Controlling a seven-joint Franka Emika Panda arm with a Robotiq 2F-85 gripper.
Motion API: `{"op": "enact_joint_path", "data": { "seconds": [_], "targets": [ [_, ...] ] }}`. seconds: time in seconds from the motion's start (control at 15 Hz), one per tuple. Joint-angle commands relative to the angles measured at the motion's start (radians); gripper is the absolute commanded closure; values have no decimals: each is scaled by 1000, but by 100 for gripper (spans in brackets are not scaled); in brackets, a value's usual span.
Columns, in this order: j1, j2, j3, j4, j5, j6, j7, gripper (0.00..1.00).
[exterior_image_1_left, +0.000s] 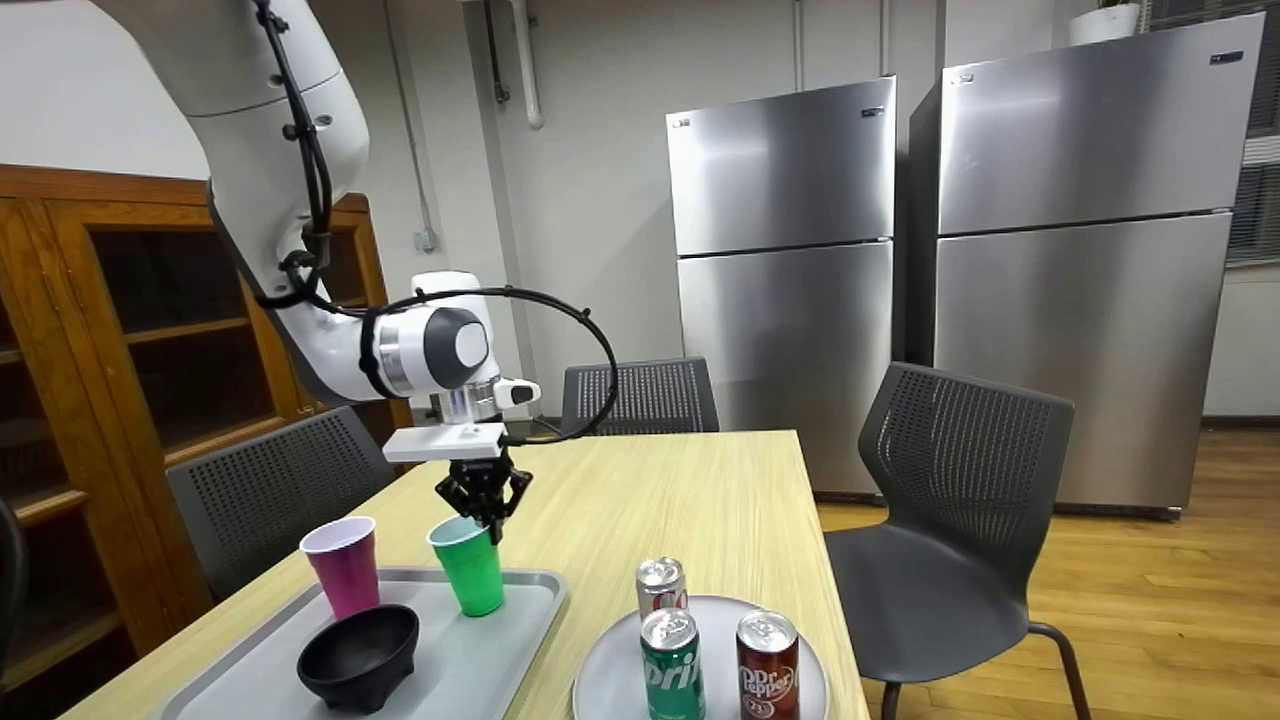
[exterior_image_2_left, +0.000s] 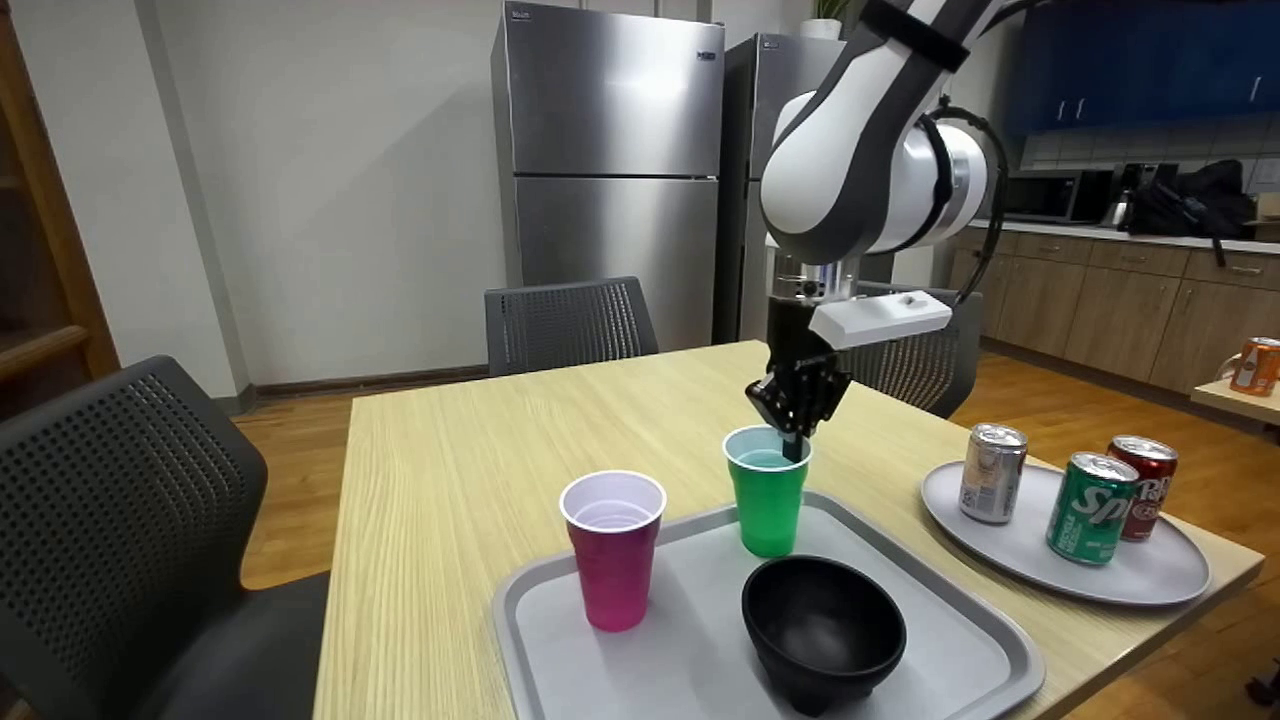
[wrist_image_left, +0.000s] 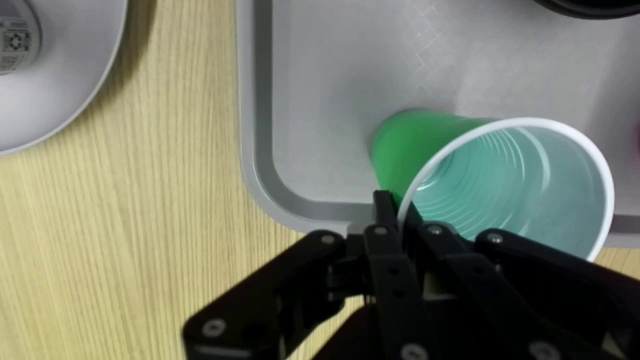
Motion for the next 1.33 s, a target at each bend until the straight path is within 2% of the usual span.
{"op": "enact_joint_path", "data": {
  "seconds": [0.0,0.53,1.0,1.27],
  "targets": [
    [-11,-28,29,-10,30,-19,-29,99],
    [-49,-65,25,17,112,-33,-42,99],
    [-96,-48,16,75,164,-34,-44,99],
    [-100,-15,4,126,165,-33,-25,99]
  ]
}}
